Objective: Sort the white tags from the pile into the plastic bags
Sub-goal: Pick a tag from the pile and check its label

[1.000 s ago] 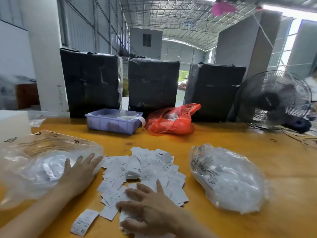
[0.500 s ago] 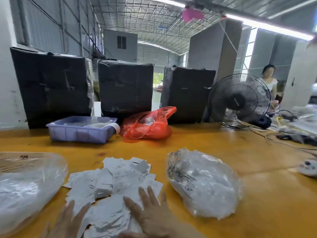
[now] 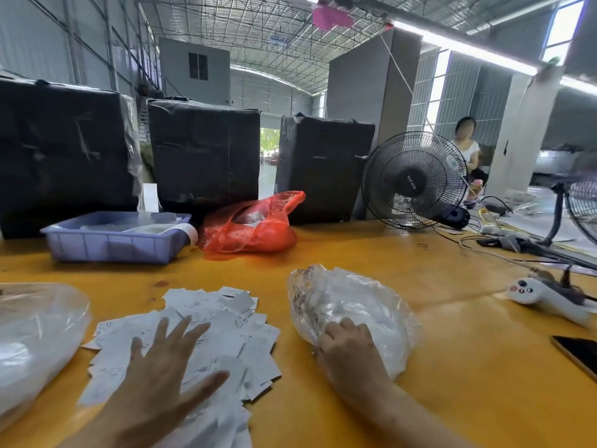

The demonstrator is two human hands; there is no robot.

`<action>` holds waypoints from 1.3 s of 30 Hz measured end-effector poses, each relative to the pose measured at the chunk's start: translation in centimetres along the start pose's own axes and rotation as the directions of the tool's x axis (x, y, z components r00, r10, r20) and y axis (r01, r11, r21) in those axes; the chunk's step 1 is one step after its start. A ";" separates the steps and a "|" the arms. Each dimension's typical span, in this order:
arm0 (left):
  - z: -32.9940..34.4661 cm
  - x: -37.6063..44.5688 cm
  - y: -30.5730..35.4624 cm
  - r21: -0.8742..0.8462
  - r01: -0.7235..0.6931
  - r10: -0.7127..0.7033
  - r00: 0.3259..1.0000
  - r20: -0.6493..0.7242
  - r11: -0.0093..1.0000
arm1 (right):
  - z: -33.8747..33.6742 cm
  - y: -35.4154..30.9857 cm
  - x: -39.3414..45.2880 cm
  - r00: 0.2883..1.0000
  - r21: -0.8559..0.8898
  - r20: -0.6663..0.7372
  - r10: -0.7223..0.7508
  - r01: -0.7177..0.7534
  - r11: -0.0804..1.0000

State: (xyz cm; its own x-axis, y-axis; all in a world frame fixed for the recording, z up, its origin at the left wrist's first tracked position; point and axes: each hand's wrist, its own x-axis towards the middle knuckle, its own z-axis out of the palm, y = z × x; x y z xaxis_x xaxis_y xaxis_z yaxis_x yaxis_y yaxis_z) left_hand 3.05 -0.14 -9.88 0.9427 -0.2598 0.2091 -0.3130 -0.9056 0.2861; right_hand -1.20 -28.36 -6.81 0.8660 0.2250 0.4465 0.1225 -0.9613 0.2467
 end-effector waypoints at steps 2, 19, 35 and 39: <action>-0.3 0.4 1.5 0.008 -0.026 0.026 0.998 0.056 1.000 | -0.7 -1.0 -1.2 0.997 0.135 -0.028 -0.077 0.080 0.988; -0.2 2.4 0.7 0.108 -0.017 0.009 0.997 0.074 0.994 | 3.2 4.8 6.0 0.910 0.315 0.322 0.262 -0.364 0.877; -3.1 2.5 0.3 -0.230 -0.067 0.038 0.991 -0.127 0.971 | 0.0 2.9 5.7 0.949 0.499 0.170 0.267 -0.316 0.807; -2.8 2.2 0.3 -0.330 -0.120 0.011 0.950 -0.313 0.936 | -1.7 2.1 5.5 0.921 0.557 -0.132 0.365 -0.236 0.797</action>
State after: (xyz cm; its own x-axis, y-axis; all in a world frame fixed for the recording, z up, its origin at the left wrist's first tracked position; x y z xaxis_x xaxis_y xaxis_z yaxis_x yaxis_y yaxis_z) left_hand 4.72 -0.03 -6.67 0.8558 -0.1517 0.4946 -0.4438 -0.7065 0.5512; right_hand 3.02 -28.86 -2.38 0.7785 -0.1228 0.6155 0.1632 -0.9073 -0.3875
